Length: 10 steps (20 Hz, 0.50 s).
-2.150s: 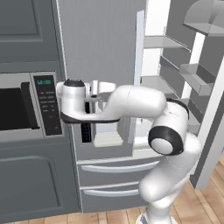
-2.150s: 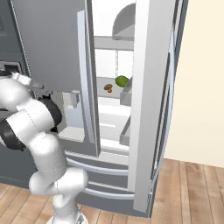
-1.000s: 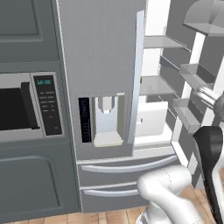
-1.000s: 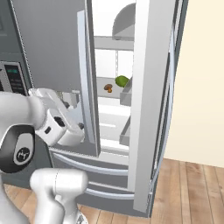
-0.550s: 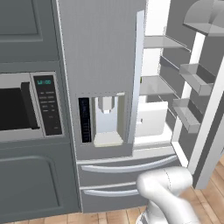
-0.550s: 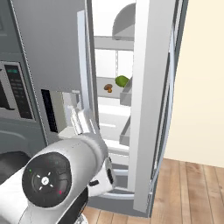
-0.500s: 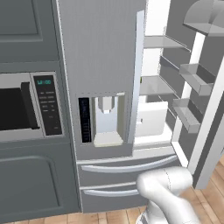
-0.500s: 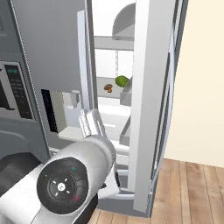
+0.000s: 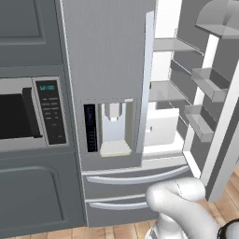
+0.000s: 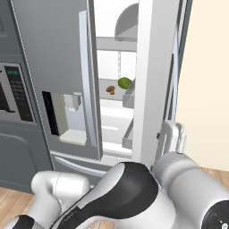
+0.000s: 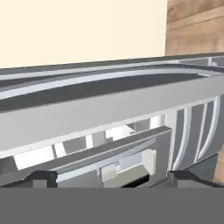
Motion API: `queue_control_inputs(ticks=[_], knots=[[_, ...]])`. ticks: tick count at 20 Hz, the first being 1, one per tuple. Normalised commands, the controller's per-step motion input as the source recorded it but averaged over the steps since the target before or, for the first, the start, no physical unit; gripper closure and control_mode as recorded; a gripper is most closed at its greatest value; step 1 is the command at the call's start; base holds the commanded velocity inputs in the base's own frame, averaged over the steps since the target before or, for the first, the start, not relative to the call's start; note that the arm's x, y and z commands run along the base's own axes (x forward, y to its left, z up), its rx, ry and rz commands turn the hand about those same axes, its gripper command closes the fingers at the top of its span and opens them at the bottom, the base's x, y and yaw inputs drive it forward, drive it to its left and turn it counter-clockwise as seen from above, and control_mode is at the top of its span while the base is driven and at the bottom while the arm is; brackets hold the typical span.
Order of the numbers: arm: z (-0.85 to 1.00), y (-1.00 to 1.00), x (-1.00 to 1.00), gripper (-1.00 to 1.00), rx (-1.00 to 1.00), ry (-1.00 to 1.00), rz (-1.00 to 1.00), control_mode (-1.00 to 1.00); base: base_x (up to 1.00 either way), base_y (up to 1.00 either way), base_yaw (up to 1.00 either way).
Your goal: Place the mushroom in the correct fridge rack based on whether it is a fruit or vegetable. Finally, close the fridge door.
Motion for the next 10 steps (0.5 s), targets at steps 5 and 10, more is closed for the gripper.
queue_control_inputs(ticks=[5, 10], knots=[[-0.92, -0.51, 0.94, -1.00, 0.23, -0.06, 0.10, -1.00, 0.00, 0.00, 0.00], [-0.85, -0.22, 0.99, -1.00, 0.14, -0.06, 0.14, -1.00, 0.00, 0.00, 0.00]])
